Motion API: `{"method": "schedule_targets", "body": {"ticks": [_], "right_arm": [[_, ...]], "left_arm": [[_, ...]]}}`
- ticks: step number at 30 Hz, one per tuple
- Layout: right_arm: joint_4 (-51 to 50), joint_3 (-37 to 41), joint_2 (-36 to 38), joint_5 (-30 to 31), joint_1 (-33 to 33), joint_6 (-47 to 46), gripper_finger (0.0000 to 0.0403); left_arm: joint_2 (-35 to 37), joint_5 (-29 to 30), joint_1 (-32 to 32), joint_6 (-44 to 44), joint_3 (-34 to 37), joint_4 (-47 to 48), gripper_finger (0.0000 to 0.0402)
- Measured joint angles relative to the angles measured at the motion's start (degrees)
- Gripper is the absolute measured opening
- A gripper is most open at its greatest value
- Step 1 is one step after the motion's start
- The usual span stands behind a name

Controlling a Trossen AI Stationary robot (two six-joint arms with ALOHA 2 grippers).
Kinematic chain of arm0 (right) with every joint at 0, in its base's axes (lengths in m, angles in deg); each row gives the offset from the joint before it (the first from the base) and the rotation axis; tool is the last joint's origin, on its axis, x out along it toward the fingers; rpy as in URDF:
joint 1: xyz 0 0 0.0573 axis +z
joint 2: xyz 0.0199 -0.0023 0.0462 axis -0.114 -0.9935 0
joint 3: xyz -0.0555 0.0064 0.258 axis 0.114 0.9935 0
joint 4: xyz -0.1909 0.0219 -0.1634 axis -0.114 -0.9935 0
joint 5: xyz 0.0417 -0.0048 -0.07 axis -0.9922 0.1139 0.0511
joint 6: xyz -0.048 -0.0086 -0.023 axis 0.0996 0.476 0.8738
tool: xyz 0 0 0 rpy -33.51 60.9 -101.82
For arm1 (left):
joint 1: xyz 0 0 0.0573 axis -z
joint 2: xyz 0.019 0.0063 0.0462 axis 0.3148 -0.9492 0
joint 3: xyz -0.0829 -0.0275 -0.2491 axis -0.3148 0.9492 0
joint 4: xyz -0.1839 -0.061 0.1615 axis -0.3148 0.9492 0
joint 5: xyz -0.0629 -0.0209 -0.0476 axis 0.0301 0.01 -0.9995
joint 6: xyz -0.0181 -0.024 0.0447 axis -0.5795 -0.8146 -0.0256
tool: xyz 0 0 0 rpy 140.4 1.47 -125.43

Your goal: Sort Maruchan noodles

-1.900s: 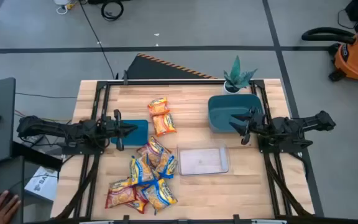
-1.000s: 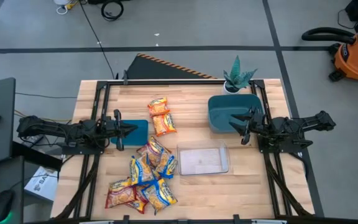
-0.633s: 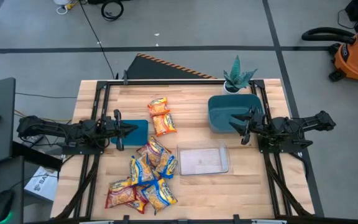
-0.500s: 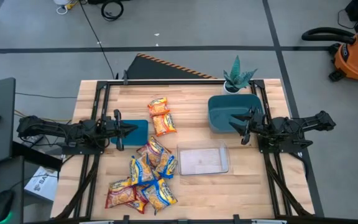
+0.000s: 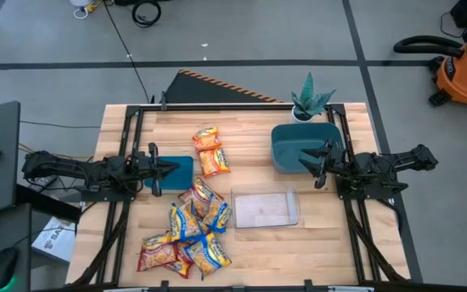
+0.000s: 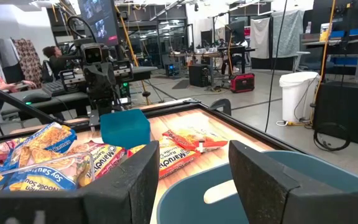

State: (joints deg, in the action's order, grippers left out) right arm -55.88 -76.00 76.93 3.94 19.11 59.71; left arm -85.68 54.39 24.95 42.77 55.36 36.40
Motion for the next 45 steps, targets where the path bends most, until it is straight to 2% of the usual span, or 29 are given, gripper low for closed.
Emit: {"method": "schedule_targets", "body": {"ticks": [10,17,24,26,30,32,34,40,42,45], "right_arm": [[-0.01,0.00,0.00,0.01,0.01,0.00,0.0199],[0.00,0.01,0.00,0.01,0.00,-0.01,0.0199],[-0.01,0.00,0.00,0.01,-0.01,-0.02,0.0199],[-0.01,0.01,0.00,0.00,0.01,-0.01,0.0199],[0.00,0.00,0.00,0.00,0.02,-0.01,0.0199],[-0.02,0.01,0.00,0.02,0.02,-0.02,0.0199],[-0.01,0.01,0.00,0.02,0.01,-0.02,0.0199],[0.00,0.01,0.00,0.01,0.01,0.00,0.0199],[-0.02,0.00,0.00,0.00,0.02,-0.01,0.0199],[0.00,0.01,0.00,0.01,0.01,-0.01,0.0199]], "left_arm": [[-0.01,-0.01,-0.01,-0.62,0.00,-0.55,0.0016],[0.01,1.03,-0.02,-23.35,0.02,-1.88,0.0016],[0.01,2.31,0.07,-28.40,0.00,-1.65,0.0016],[0.01,0.09,0.06,-30.71,0.00,-1.65,0.0016],[0.00,-10.51,0.06,-33.39,-0.22,-2.32,0.0016],[-0.08,-14.84,0.08,-33.72,-2.33,1.89,0.0016],[-0.03,-16.42,0.09,-35.45,-6.44,9.35,0.0016],[-4.81,-16.80,0.29,-36.01,-21.62,43.48,0.0016],[-7.64,-18.66,1.14,-36.39,-23.82,47.98,0.0016],[-11.90,-23.12,2.96,-36.29,-24.37,48.98,0.0016]]}}
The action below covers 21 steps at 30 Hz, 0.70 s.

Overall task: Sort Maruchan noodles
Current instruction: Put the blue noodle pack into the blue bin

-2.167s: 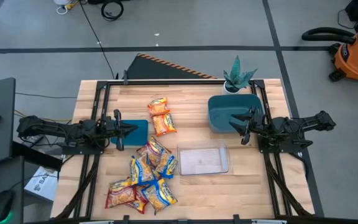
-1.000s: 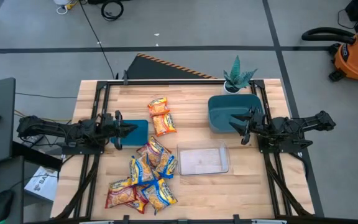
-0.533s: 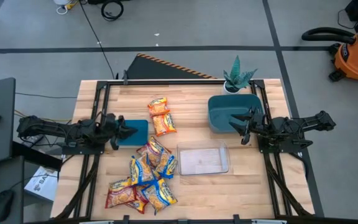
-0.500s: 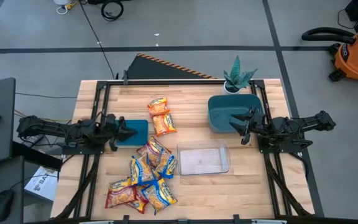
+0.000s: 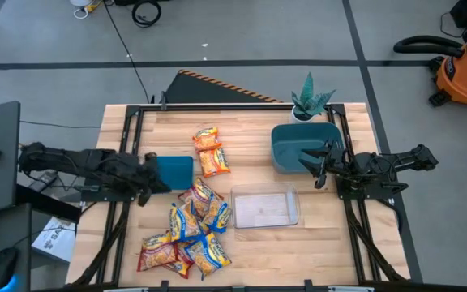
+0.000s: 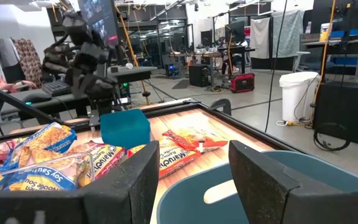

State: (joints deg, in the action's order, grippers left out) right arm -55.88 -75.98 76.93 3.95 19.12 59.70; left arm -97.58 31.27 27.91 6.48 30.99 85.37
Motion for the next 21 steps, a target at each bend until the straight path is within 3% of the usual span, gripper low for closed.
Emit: {"method": "schedule_targets", "body": {"ticks": [8,13,17,21], "right_arm": [[0.00,0.01,0.00,-0.01,-0.01,-0.01,0.0199],[0.00,-0.01,0.00,0.01,0.01,-0.01,0.0199],[0.00,-0.01,0.00,0.00,0.01,-0.01,0.0199],[0.00,0.01,0.00,-0.01,0.01,-0.01,0.0199]], "left_arm": [[-9.20,-5.88,5.11,-4.61,0.00,-1.71,0.0031],[-12.48,-5.35,7.22,-9.47,-0.11,-9.95,0.0096],[-14.36,-5.21,8.56,-12.12,-0.11,-10.94,0.0153],[-16.31,-0.11,11.76,-18.24,-0.65,-10.71,0.0168]]}}
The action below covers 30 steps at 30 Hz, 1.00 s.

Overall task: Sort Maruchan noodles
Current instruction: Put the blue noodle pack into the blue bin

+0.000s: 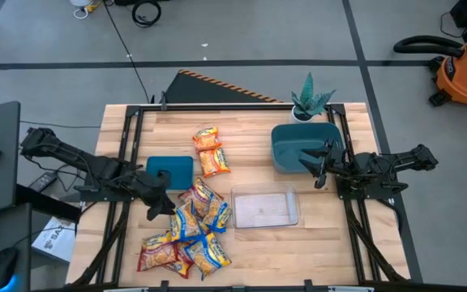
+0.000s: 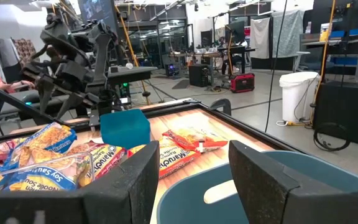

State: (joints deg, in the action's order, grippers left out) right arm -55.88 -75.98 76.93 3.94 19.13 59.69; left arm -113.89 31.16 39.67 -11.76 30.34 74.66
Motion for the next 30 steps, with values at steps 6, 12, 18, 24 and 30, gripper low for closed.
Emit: {"method": "schedule_targets", "body": {"ticks": [6,12,18,24,30], "right_arm": [[0.00,-0.02,0.00,0.00,0.00,0.02,0.0199],[0.00,-0.02,0.00,0.01,0.00,0.00,0.0199],[0.00,-0.02,0.00,0.00,0.00,0.02,0.0199],[0.00,0.00,0.00,0.00,0.00,0.02,0.0199],[0.01,-0.02,0.00,0.01,0.00,0.00,0.0199]], "left_arm": [[-7.48,14.88,7.58,2.42,-9.74,9.33,0.0155],[-15.99,22.82,12.47,3.80,-16.79,16.73,0.0153],[-20.34,20.10,12.19,4.90,-17.42,16.68,0.0153],[-23.04,20.09,12.17,7.05,-17.42,18.24,0.0153],[-25.06,19.88,12.17,7.05,-17.42,18.21,0.0152]]}}
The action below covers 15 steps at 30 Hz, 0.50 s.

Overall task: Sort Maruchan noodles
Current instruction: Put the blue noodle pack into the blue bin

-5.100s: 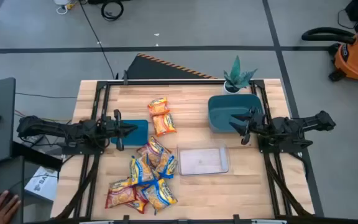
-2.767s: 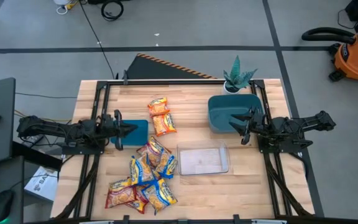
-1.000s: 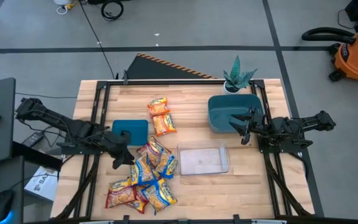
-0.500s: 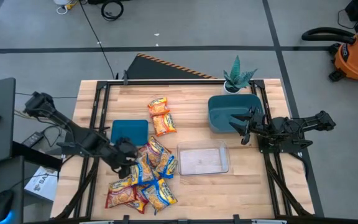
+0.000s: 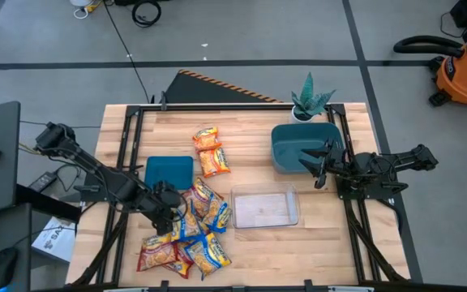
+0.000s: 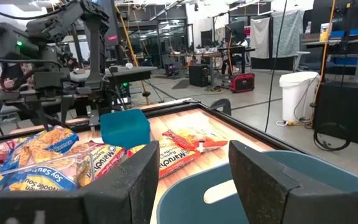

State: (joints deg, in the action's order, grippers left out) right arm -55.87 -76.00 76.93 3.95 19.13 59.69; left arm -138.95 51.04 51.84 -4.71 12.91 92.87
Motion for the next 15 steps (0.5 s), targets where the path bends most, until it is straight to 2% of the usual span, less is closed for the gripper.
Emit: {"method": "schedule_targets", "body": {"ticks": [8,15], "right_arm": [[0.00,0.01,0.00,-0.01,0.00,0.00,0.0199],[0.01,0.01,0.00,0.00,0.00,0.02,0.0199]], "left_arm": [[0.01,-1.30,-0.04,-0.26,0.00,0.06,0.0113],[0.01,-2.20,-0.04,-0.35,0.00,0.14,0.0035]]}}
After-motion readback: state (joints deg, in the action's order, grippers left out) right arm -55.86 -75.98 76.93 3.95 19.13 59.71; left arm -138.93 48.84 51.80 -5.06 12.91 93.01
